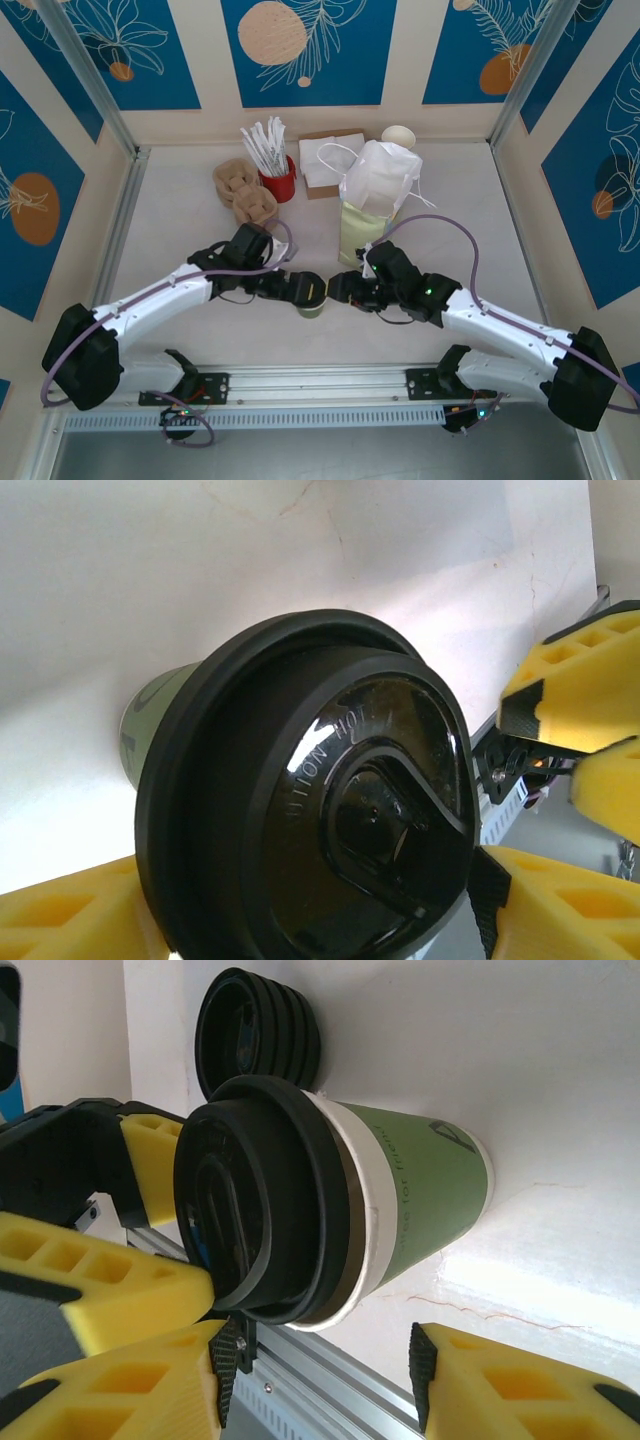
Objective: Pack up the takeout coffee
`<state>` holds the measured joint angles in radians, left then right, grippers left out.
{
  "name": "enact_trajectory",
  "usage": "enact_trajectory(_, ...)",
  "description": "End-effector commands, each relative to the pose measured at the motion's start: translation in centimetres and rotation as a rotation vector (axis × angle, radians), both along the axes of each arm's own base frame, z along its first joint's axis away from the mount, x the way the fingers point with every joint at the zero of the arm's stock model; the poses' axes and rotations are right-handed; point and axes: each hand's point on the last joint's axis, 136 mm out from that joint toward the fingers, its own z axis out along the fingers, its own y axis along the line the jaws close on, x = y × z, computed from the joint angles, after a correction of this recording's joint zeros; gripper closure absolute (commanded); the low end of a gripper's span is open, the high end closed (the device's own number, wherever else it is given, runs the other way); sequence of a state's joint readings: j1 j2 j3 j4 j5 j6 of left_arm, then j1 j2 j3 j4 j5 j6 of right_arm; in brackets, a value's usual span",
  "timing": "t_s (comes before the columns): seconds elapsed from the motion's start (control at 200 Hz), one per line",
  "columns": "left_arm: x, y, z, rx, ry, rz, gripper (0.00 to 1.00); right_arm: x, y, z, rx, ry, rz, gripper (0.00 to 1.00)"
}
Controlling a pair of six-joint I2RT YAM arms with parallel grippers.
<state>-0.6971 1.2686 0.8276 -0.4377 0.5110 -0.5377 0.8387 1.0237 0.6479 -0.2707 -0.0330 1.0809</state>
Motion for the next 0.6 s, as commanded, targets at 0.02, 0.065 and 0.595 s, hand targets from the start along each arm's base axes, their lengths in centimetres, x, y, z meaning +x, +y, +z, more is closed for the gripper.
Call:
enact_trajectory(0.02,-0.1,-0.7,0.9,0.007,-0.045,-0.049,0.23,0.4,0.5,0.9,0.015,-0.021,0.000,0.47)
enact_trajectory(0.065,-0.1,-0.8,0.9,0.012,-0.047,-0.053,0.22,0.4,0.5,0.9,0.015,-0.021,-0.001,0.47)
enact_trajectory(0.595,0.4,0.2,0.6,0.080,-0.086,-0.035,0.10,0.7,1.1,1.0,0.012,-0.010,0.002,0.46)
